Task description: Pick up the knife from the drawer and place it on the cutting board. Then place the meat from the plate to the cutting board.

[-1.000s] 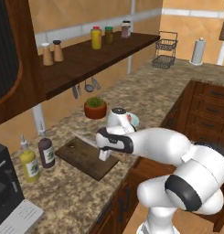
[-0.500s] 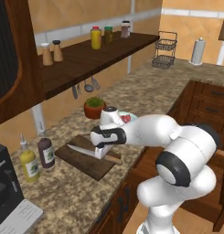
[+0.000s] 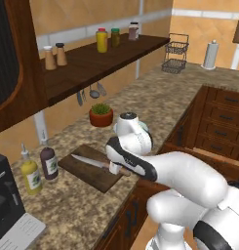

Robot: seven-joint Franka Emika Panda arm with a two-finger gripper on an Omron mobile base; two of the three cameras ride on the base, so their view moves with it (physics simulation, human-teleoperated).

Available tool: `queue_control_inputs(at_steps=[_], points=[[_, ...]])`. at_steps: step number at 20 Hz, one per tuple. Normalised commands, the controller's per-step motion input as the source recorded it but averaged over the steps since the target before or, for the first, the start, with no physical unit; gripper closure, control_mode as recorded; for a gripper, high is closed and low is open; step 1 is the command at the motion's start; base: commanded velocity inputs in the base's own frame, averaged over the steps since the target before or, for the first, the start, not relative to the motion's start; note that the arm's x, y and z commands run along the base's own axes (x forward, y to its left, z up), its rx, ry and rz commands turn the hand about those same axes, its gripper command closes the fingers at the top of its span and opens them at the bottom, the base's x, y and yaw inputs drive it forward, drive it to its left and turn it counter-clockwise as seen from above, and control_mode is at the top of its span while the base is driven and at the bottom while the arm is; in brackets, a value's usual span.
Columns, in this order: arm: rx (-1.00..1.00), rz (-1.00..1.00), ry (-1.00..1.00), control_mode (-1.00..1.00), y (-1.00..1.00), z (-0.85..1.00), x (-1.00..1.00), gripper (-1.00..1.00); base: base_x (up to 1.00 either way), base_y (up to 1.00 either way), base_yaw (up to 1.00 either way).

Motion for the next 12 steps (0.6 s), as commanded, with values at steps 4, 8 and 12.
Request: queue_control_inputs(at_steps=[4,8,12], points=[[0.00,0.00,-0.36,-1.00,-0.06,0.35,-0.56,-1.00,0.00,0.00,0.00],[0.06,-0.02,-0.19,-1.00,-0.34,0.45,-0.19,-1.00,0.00,0.00,0.00],[0.15,-0.15,-0.07,-1.00,-0.64,0.79,0.30,-1.00,0.00,0.00,0.00]])
